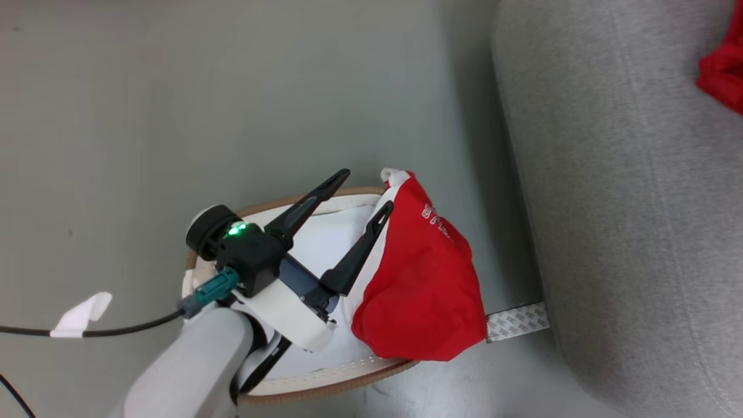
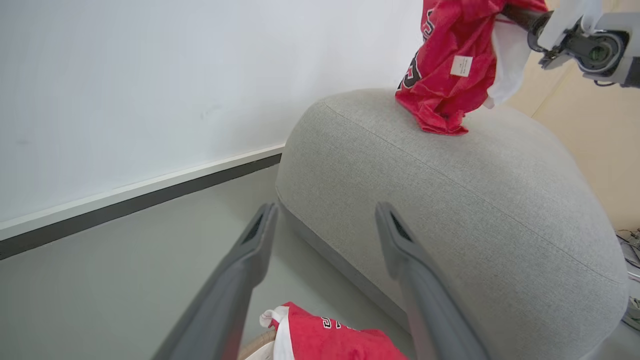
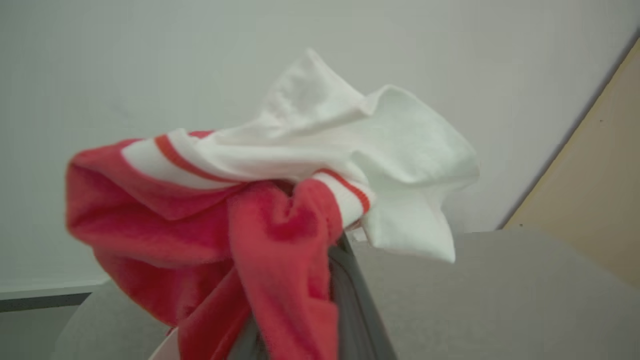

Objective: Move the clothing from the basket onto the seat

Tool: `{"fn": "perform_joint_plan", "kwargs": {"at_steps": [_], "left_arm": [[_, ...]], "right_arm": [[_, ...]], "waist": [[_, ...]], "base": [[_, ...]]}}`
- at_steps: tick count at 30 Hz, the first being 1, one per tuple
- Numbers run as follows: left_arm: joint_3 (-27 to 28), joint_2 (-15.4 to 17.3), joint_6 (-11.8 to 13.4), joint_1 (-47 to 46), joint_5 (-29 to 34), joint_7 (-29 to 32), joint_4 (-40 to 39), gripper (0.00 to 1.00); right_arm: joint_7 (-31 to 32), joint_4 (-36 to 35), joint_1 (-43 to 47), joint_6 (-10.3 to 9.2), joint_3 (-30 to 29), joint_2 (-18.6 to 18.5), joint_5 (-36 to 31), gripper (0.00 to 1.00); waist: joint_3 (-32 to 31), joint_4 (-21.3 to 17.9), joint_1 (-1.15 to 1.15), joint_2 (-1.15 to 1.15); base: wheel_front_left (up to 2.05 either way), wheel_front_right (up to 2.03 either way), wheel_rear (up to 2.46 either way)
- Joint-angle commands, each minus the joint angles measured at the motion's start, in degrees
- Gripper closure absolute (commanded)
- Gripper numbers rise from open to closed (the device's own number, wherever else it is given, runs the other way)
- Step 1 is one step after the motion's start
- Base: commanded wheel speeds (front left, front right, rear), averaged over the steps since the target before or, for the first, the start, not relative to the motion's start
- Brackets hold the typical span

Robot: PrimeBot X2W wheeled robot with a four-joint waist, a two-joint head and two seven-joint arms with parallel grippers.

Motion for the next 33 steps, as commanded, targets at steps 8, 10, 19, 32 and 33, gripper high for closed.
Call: {"fn": "perform_joint_plan", "kwargs": {"at_steps": [8, 10, 19, 32, 33], "left_arm": [[0.25, -0.18, 0.37, -0.94, -0.62, -0.68, 0.73, 0.00], [0.21, -0.30, 0.37, -0.84, -0.84, -0.75, 1.10, 0.00], [0.15, -1.68, 0.65, 0.85, -1.83, -1.45, 3.77, 0.00], [3.84, -4.60, 2.85, 7.91, -4.12, -1.95, 7.97, 0.00], [4.71, -4.74, 3.16, 8.58, -4.10, -1.93, 7.94, 0.00]], "right_arm": [[4.05, 12.80, -0.80, -0.14, 0.58, -1.34, -3.20, 1.00], [5.04, 14.91, -0.93, -0.14, 0.99, -1.69, -3.42, 1.00], [7.78, 19.44, -0.30, -0.14, 6.30, -1.24, -0.93, 0.00], [8.82, 10.57, 7.77, -0.14, 22.70, -5.82, 7.33, 0.00], [8.57, 8.83, 8.78, -0.14, 23.88, -6.39, 8.25, 0.00]], "waist": [[1.45, 2.38, -0.01, 0.00], [1.01, 2.53, -0.01, 0.00], [-4.44, 2.22, -0.01, 0.00], [-23.13, 3.06, -0.01, 0.00], [-24.59, 3.28, -0.01, 0.00]], "base": [[0.00, 0.00, 0.00], [0.00, 0.00, 0.00], [0.00, 0.00, 0.00], [0.00, 0.00, 0.00], [0.00, 0.00, 0.00]]}}
